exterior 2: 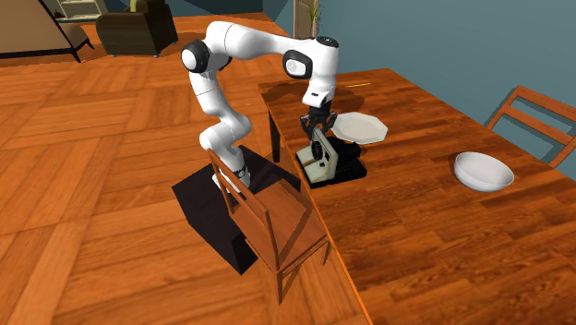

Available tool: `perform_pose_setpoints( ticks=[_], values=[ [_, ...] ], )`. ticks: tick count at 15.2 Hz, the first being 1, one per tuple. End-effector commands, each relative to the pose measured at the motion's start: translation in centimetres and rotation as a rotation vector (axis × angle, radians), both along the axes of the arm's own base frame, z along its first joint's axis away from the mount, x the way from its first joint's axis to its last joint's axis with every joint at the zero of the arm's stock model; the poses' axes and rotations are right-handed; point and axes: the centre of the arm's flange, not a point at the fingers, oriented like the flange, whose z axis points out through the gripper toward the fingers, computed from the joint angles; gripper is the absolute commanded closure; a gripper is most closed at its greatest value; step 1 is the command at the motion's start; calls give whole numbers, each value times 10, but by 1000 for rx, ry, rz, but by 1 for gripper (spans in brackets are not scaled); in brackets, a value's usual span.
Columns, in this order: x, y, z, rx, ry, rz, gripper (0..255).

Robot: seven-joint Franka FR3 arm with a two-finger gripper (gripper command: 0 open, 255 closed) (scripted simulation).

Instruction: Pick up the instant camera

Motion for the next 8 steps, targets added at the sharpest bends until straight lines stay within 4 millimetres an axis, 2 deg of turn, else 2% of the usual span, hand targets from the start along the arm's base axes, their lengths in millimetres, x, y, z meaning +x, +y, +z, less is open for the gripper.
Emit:
perform_pose_setpoints(
  ticks=[1,8],
  values=[
    [0,0,8,0,0,0,255],
    [0,0,45,0,0,0,255]
  ],
)
